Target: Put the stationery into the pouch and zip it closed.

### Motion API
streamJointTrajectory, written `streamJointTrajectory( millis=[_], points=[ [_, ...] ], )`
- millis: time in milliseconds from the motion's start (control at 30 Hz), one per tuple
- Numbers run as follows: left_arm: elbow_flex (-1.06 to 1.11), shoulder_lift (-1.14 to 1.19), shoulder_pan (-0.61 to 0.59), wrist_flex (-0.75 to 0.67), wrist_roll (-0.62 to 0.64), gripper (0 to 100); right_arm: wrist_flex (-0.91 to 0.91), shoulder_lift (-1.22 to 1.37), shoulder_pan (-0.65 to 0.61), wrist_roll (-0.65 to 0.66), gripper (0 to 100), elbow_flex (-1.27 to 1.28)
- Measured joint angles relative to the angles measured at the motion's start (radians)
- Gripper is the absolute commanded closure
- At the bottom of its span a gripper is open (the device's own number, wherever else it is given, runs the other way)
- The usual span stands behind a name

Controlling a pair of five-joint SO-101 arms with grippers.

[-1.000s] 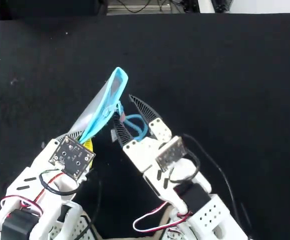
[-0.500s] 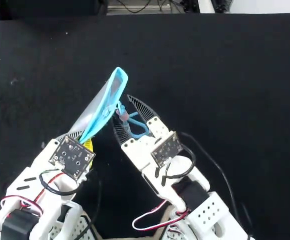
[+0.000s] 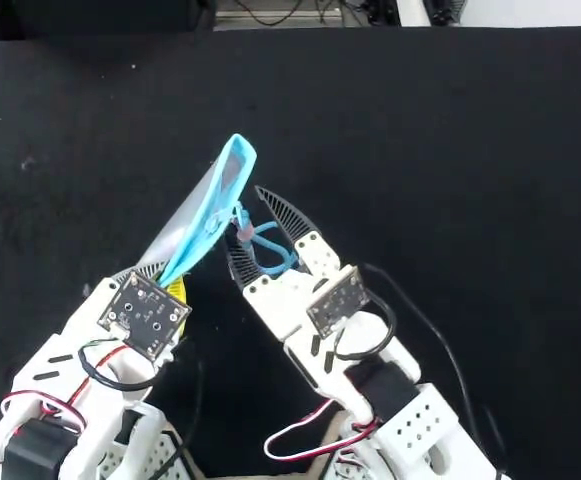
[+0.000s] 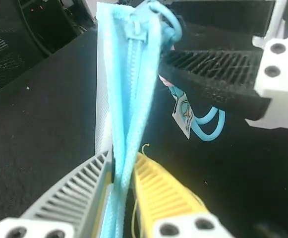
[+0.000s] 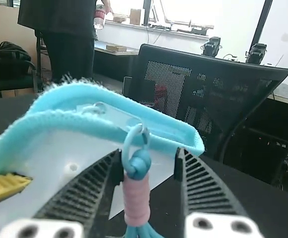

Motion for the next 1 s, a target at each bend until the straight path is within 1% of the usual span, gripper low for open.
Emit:
streamJointTrajectory(
  millis=[300,533,567,700,733,1000],
  points=[
    [0.0,0.0,0.0,0.0,0.0,97,0.0,-0.152,0.002,0.0,82.6,0.034],
    [0.0,0.0,0.0,0.0,0.0,97,0.0,-0.164,0.0,0.0,82.9,0.044],
    [0.0,0.0,0.0,0.0,0.0,97,0.0,-0.164,0.0,0.0,84.3,0.044],
    [0.0,0.0,0.0,0.0,0.0,97,0.0,-0.166,0.0,0.0,96.8,0.051],
    [0.0,0.0,0.0,0.0,0.0,97,0.0,-0.166,0.0,0.0,98.4,0.051],
    [0.0,0.0,0.0,0.0,0.0,97,0.0,-0.166,0.003,0.0,98.8,0.051]
  ],
)
